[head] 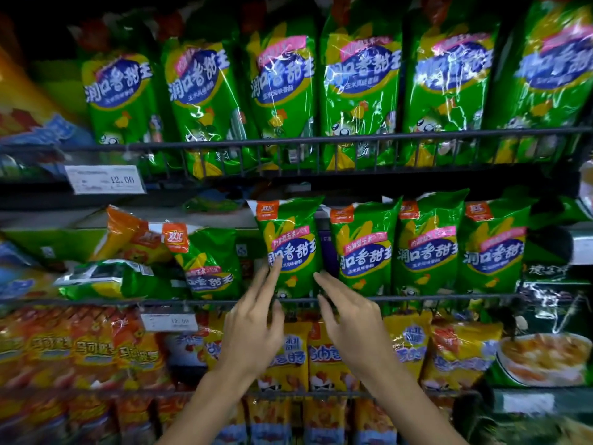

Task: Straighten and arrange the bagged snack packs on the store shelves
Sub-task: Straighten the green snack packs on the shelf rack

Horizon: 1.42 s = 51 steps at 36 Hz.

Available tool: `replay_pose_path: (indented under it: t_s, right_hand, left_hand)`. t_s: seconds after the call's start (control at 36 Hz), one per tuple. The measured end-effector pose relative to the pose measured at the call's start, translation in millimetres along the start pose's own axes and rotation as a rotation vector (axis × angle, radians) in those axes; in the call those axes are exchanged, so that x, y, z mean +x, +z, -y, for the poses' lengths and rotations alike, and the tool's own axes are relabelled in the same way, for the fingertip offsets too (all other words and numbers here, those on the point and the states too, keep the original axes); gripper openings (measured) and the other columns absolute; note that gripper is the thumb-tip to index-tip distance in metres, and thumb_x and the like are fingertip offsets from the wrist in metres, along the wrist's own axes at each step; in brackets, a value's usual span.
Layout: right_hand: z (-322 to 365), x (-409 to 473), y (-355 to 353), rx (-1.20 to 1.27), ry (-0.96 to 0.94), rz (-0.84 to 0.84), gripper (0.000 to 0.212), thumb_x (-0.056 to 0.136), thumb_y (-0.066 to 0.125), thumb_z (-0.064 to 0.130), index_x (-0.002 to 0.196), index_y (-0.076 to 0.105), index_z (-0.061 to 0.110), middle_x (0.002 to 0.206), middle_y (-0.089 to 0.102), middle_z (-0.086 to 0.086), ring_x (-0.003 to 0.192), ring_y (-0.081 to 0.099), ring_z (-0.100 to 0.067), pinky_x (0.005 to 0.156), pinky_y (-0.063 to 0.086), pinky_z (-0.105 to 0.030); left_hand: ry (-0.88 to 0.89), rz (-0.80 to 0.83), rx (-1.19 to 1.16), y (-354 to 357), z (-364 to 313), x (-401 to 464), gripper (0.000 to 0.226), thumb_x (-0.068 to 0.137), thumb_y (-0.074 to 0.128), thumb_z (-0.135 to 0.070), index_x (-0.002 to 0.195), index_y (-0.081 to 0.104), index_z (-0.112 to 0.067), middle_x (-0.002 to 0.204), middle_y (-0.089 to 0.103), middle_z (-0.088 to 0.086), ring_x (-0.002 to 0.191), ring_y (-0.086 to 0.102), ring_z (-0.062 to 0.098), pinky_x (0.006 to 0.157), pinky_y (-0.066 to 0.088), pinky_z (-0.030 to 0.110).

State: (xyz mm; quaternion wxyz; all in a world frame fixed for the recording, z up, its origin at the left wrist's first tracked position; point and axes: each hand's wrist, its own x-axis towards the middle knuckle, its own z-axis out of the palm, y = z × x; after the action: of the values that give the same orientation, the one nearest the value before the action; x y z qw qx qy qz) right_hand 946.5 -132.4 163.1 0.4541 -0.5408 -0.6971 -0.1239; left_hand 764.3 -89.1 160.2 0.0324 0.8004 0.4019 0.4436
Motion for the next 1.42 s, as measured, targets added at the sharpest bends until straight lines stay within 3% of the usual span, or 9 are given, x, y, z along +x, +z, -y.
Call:
replay_pose_path:
  t_s: [0.17, 0.28, 0.39, 0.61, 0.86, 1.08, 1.17, 1.28, 1.42]
  right_hand:
    - [-5.1, -5.1, -3.6, -0.111, 0.007, 0.035, 0.045, 0.093, 0.072, 0.008, 0.137, 0.064, 0.010, 0.131, 0.069, -0.004, 0.114, 0.070, -0.019, 0.090, 0.061, -0.035]
    - [-4.8, -8.5, -1.8, -0.173, -0.001, 0.027, 0.045, 0.091, 0.075, 0.013, 0.135, 0.065, 0.011, 0.129, 0.070, -0.002, 0.113, 0.071, -0.019, 0.086, 0.062, -0.035]
    - [-5.0, -11.3, -0.2, -0.167, 0.005, 0.012, 0.045, 0.089, 0.077, 0.016, 0.132, 0.067, 0.012, 0.129, 0.071, -0.003, 0.111, 0.072, -0.019, 0.082, 0.064, -0.037]
    - [2.6, -13.4, -3.2, -0.006, 0.055, -0.010, 0.042, 0.092, 0.071, 0.026, 0.133, 0.067, 0.017, 0.132, 0.068, 0.004, 0.119, 0.065, -0.010, 0.095, 0.059, -0.032]
    - [32.3, -7.2, 16.5, 0.282, -0.029, -0.017, 0.051, 0.093, 0.070, 0.021, 0.142, 0.059, 0.022, 0.137, 0.063, 0.010, 0.127, 0.057, -0.001, 0.108, 0.043, -0.015]
    - [83.2, 11.5, 47.3, 0.414, 0.185, 0.143, 0.061, 0.094, 0.064, 0.045, 0.150, 0.040, 0.043, 0.147, 0.044, 0.032, 0.134, 0.038, 0.017, 0.107, 0.032, -0.003]
    - [96.9, 19.7, 59.4, 0.368, 0.256, 0.166, 0.069, 0.092, 0.063, 0.053, 0.154, 0.034, 0.042, 0.146, 0.046, 0.029, 0.131, 0.042, 0.013, 0.107, 0.037, -0.013]
    - [106.2, 31.1, 74.6, 0.315, 0.364, 0.182, 0.079, 0.088, 0.063, 0.062, 0.156, 0.032, 0.034, 0.143, 0.046, 0.024, 0.133, 0.046, 0.001, 0.109, 0.042, -0.023]
    - [101.8, 45.0, 88.7, 0.225, 0.425, 0.171, 0.096, 0.081, 0.054, 0.085, 0.151, 0.044, 0.020, 0.140, 0.061, 0.010, 0.129, 0.056, -0.008, 0.103, 0.052, -0.038]
  left_hand:
    - [0.044, 0.033, -0.064, -6.1, 5.8, 6.4, 0.082, 0.098, 0.055, -0.004, 0.159, 0.021, -0.046, 0.160, 0.035, -0.018, 0.144, 0.036, 0.001, 0.109, 0.050, 0.037]
    - [0.067, 0.061, -0.077, -7.7, 7.1, 6.4, 0.081, 0.098, 0.056, -0.002, 0.159, 0.023, -0.044, 0.158, 0.027, -0.028, 0.140, 0.046, 0.005, 0.106, 0.051, 0.035]
    - [0.061, 0.126, -0.050, -13.3, 11.6, 10.0, 0.083, 0.099, 0.053, -0.008, 0.157, 0.015, -0.054, 0.159, 0.023, -0.029, 0.142, 0.024, -0.010, 0.115, 0.031, 0.019]
    - [0.089, 0.287, -0.033, -30.8, 10.8, 6.2, 0.079, 0.105, 0.051, -0.021, 0.154, 0.003, -0.060, 0.163, -0.003, -0.037, 0.139, 0.013, -0.016, 0.101, 0.046, 0.022]
    - [0.080, -0.002, 0.030, -72.7, 41.8, -47.9, 0.054, 0.101, 0.058, -0.006, 0.151, 0.048, -0.024, 0.157, 0.042, -0.013, 0.146, 0.040, 0.010, 0.116, 0.035, 0.022]
    - [-0.124, 0.000, -0.010, -88.9, 64.1, -55.2, 0.071, 0.102, 0.058, -0.017, 0.160, 0.021, -0.031, 0.167, 0.010, -0.022, 0.150, 0.011, -0.009, 0.108, 0.020, 0.001]
    - [-0.106, 0.031, -0.053, -92.4, 73.8, -56.0, 0.074, 0.102, 0.058, -0.019, 0.162, 0.015, -0.031, 0.167, 0.005, -0.024, 0.131, 0.011, -0.034, 0.102, 0.034, 0.024]
    - [-0.061, 0.107, -0.176, -101.6, 83.8, -54.0, 0.079, 0.104, 0.054, -0.023, 0.160, 0.001, -0.040, 0.165, -0.004, -0.033, 0.145, 0.003, -0.021, 0.106, 0.018, -0.004]
    - [-0.102, 0.204, -0.301, -107.9, 88.8, -47.1, 0.087, 0.105, 0.051, -0.032, 0.152, -0.017, -0.057, 0.157, -0.014, -0.045, 0.145, -0.005, -0.021, 0.102, 0.004, -0.009]
